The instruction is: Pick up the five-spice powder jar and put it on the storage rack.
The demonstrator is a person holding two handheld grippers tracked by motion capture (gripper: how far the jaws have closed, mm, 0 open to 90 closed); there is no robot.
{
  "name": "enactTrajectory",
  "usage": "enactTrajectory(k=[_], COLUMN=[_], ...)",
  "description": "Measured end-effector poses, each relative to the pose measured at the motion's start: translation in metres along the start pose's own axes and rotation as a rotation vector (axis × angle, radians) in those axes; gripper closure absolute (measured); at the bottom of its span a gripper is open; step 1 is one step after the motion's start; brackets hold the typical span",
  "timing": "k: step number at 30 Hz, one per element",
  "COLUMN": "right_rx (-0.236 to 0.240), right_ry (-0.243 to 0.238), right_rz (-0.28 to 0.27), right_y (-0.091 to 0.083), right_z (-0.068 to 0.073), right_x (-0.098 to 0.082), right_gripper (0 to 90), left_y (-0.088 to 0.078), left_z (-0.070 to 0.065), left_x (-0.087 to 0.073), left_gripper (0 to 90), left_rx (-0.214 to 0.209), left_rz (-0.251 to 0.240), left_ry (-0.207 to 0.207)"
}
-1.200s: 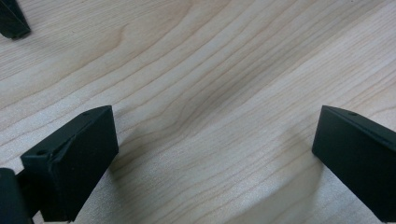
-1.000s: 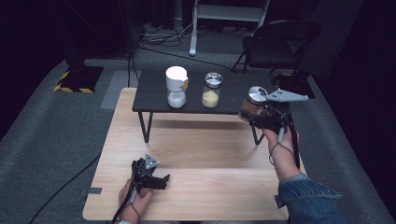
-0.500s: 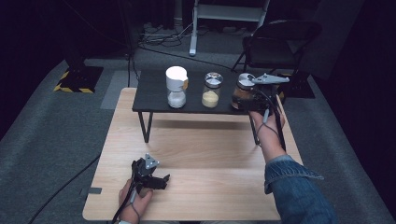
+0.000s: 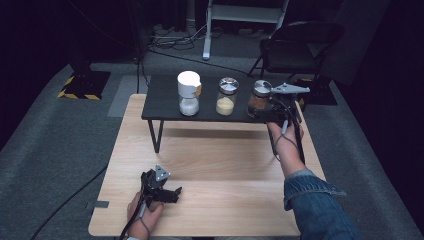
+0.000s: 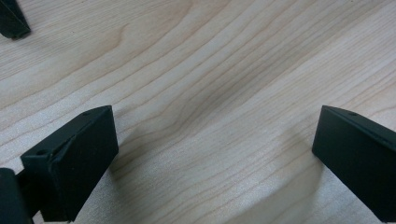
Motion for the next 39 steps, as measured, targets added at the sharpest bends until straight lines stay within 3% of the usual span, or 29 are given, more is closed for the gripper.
enactTrajectory(k=[8,16,20,27,39], right_rx=[0.03,0.037,0.045,0.022,0.028], right_ry=[0.013,-0.004,-0.008,-0.066,-0.08], right_rz=[-0.038,-0.017,0.005,0.038,0.071], right_y=[-0.025,-0.04,-0.041,-0.04,-0.033], right_z=[-0.009,-0.014,-0.015,-0.003,0.001], right_x=[-0.024,-0.056,-0.07,-0.095,-0.133], right_gripper=[9.9,9.9,9.9,9.8,8.7], left_y=[0.0,0.0,0.0,0.0,0.0], left_z=[0.0,0.0,0.0,0.0,0.0], left_x=[0.0,0.0,0.0,0.0,0.0], left_gripper=[0.3,0.3,0.3,0.3,0.2], left_rx=[0.0,0.0,0.0,0.0,0.0], left_rz=[0.0,-0.001,-0.001,-0.001,-0.001], left_ry=[0.0,0.001,0.001,0.001,0.001])
Point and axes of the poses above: each handheld gripper's, and its own axes: y roughly forward along the jaws, x roughly out of its top, z roughly to its left, the point moved 3 cm from there along y, roughly forward along the jaws, and after that the axes turned 8 degrees about -x, right-handed, at the moved point
